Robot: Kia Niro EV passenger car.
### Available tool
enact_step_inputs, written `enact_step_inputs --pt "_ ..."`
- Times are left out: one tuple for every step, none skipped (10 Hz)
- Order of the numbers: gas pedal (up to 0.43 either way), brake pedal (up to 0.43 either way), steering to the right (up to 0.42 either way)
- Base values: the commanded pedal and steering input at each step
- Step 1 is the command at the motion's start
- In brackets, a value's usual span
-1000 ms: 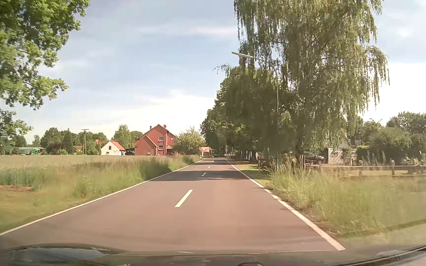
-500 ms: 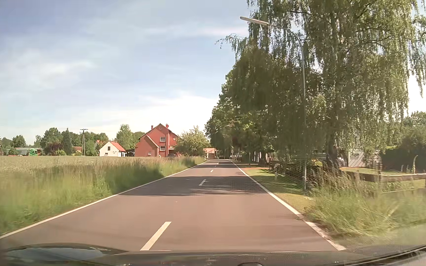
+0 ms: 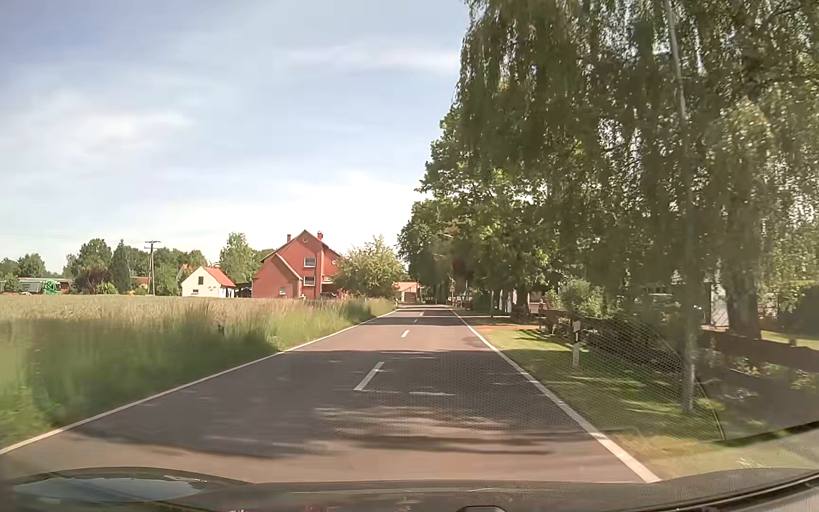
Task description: Follow the waypoints while adhering to traffic rules and regulations
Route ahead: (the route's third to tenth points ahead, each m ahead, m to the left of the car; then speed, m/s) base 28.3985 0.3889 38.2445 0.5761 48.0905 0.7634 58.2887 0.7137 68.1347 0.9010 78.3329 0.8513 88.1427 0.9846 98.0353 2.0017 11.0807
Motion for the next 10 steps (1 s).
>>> enact_step_inputs --pt "0.15 0.0 -0.007" --pt "0.15 0.0 -0.007" --pt "0.15 0.0 -0.006" --pt "0.15 0.0 -0.004" --pt "0.15 0.0 -0.003" --pt "0.15 0.0 -0.002" --pt "0.15 0.0 -0.002" --pt "0.15 0.0 -0.002" --pt "0.15 0.0 -0.002" --pt "0.15 0.0 -0.001"
